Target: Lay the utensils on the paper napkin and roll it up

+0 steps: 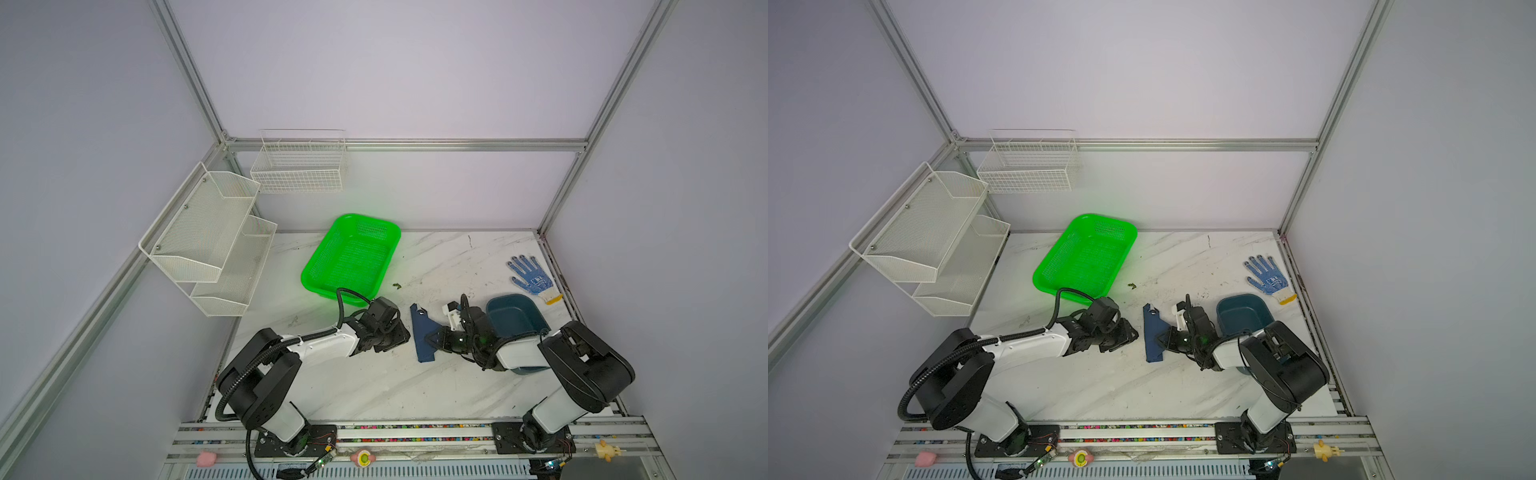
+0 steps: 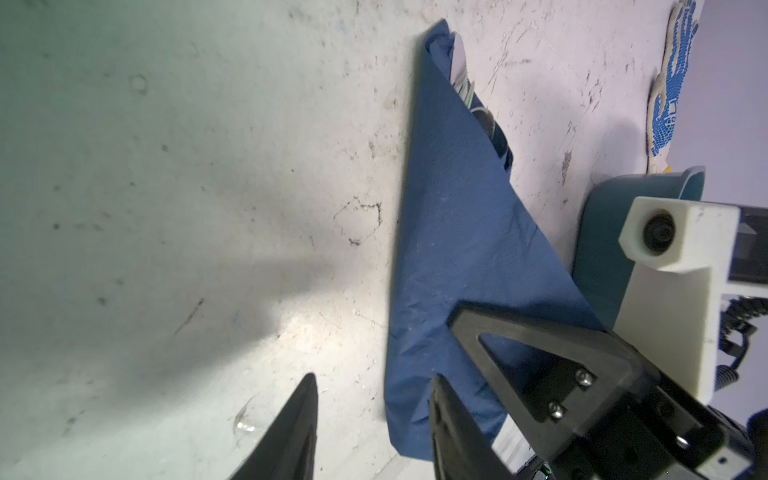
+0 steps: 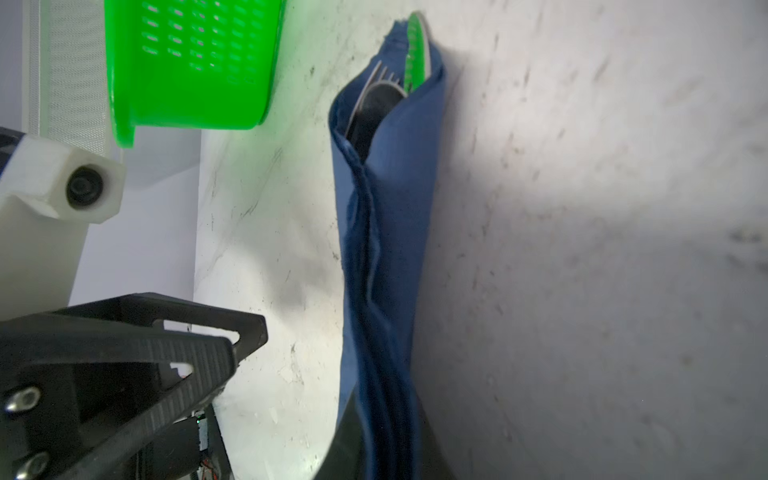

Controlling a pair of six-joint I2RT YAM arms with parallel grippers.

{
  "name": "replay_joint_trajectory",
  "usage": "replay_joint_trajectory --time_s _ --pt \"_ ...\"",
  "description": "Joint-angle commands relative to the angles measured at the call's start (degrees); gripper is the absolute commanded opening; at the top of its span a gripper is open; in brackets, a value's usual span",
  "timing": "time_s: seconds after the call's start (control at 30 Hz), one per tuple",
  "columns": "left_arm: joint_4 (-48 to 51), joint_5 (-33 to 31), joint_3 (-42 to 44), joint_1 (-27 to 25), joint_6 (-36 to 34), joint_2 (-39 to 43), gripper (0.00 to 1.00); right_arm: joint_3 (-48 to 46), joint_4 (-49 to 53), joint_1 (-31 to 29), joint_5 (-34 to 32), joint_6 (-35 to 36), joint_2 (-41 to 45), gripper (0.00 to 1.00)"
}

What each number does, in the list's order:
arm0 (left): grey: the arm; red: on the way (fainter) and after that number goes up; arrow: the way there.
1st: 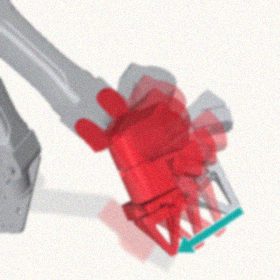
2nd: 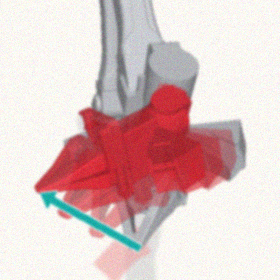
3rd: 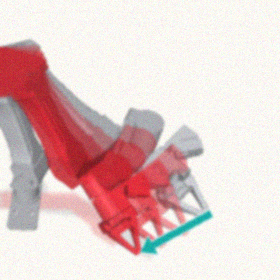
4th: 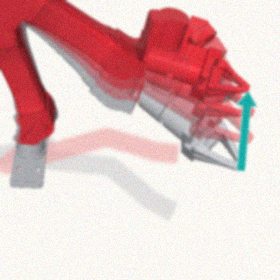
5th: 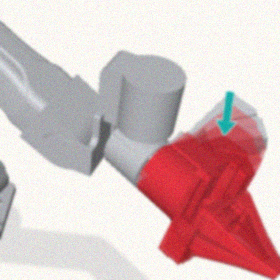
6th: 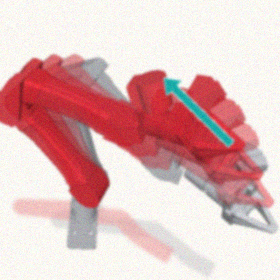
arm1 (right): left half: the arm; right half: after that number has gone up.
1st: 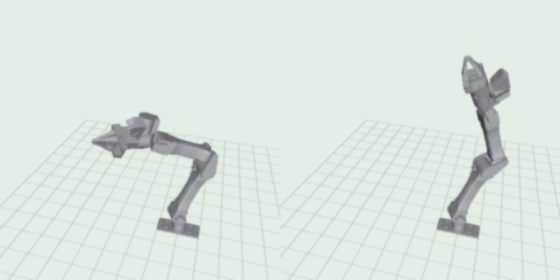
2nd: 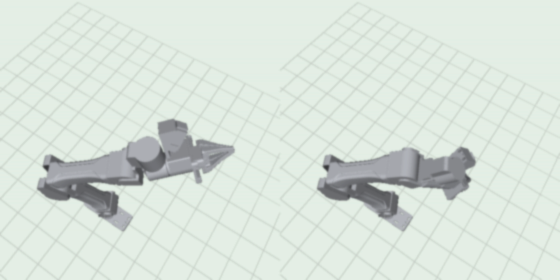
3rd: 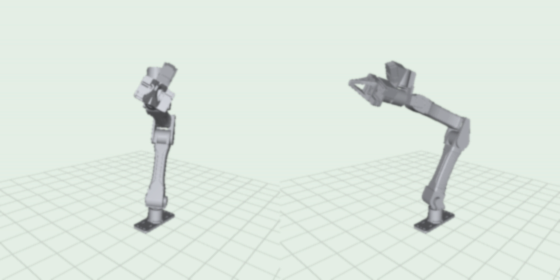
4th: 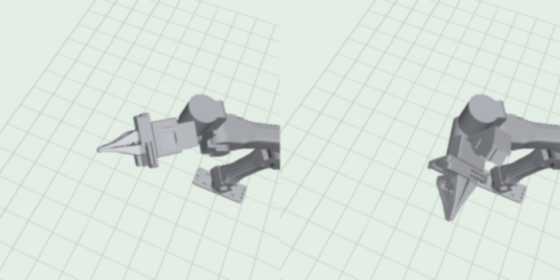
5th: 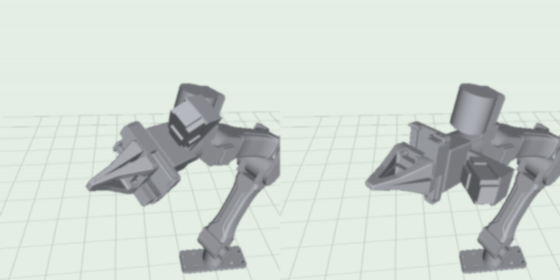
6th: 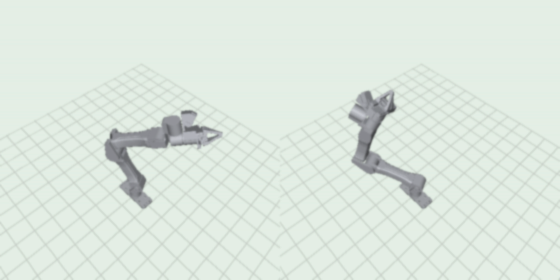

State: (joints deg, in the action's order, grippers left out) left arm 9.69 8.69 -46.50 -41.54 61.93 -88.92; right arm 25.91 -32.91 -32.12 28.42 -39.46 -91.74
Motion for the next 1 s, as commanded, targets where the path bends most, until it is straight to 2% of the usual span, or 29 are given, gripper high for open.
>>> replay_joint_trajectory --time_s 0.0,0.17,0.3,0.4,0.5,0.73,0.97 --pt "-2.23 -1.39 2.49 0.63 -0.84 1.73 0.45 1.21 3.38 0.30 -3.60 5.30 2.44 0.14" --pt "-6.20 -2.46 4.43 0.76 -0.50 2.85 0.47 0.43 2.39 0.30 -5.83 7.29 5.46 0.14" --pt "-7.73 -3.26 5.10 0.85 -0.84 3.67 0.49 0.67 2.00 0.30 -4.56 7.41 5.00 0.14" --pt "-8.53 -1.60 5.06 1.11 -1.20 3.44 0.51 1.39 2.34 0.30 -3.29 6.33 2.63 0.14" --pt "-11.09 2.79 4.58 1.28 -2.14 2.16 0.52 1.51 2.41 0.31 -3.32 5.05 0.92 0.15" --pt "-9.30 8.97 -1.68 1.25 -3.95 -5.27 0.54 1.11 2.96 0.35 -4.42 3.83 1.73 0.14" --pt "-6.33 9.94 -8.28 1.21 -6.04 -10.52 0.58 0.84 5.11 0.40 -4.61 3.04 3.31 0.15"
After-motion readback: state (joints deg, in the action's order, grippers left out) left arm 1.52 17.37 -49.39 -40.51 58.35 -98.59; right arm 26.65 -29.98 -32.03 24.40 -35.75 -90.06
